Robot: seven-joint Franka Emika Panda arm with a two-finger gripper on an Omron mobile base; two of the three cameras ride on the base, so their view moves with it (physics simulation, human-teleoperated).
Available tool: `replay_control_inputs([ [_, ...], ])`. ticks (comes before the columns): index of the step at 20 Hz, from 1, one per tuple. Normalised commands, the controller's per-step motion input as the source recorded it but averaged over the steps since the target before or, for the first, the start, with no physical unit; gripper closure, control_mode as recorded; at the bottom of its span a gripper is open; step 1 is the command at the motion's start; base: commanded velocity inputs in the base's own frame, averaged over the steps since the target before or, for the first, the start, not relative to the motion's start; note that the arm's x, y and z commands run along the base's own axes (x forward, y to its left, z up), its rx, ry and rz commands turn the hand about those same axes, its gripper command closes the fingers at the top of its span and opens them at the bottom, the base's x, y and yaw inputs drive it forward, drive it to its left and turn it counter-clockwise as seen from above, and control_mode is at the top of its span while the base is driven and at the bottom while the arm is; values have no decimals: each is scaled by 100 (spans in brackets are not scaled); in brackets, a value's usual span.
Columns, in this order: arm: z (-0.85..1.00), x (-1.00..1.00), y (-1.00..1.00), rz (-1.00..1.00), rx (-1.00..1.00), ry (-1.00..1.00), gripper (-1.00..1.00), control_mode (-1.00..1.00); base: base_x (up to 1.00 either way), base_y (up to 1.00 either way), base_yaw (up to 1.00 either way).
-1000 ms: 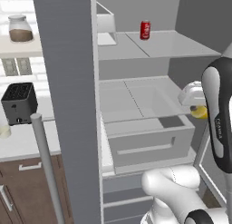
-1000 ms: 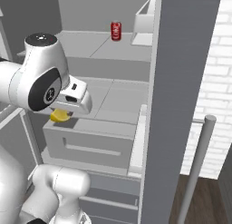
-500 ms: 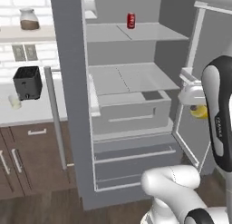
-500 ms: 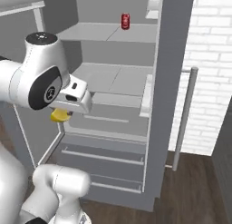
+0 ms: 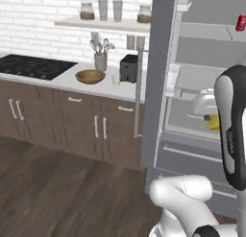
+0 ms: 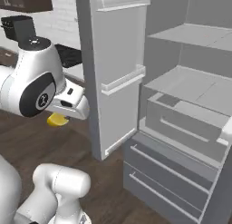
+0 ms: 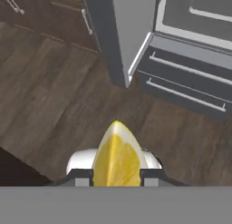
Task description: Grab a lemon wedge from the fridge and one ice cube from the ice bowl, and put them in the glass of lemonade.
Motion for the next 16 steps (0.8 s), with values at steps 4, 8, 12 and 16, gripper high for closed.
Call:
replay_control_inputs([
  [4, 0, 0, 0, 0, 0, 0, 100, 100, 0, 6, 100],
  [8, 0, 0, 0, 0, 0, 0, 100, 100, 0, 20, 89],
  [12, 0, 0, 0, 0, 0, 0, 100, 100, 72, 6, 48],
  [16, 0, 0, 0, 0, 0, 0, 100, 100, 100, 1, 21],
])
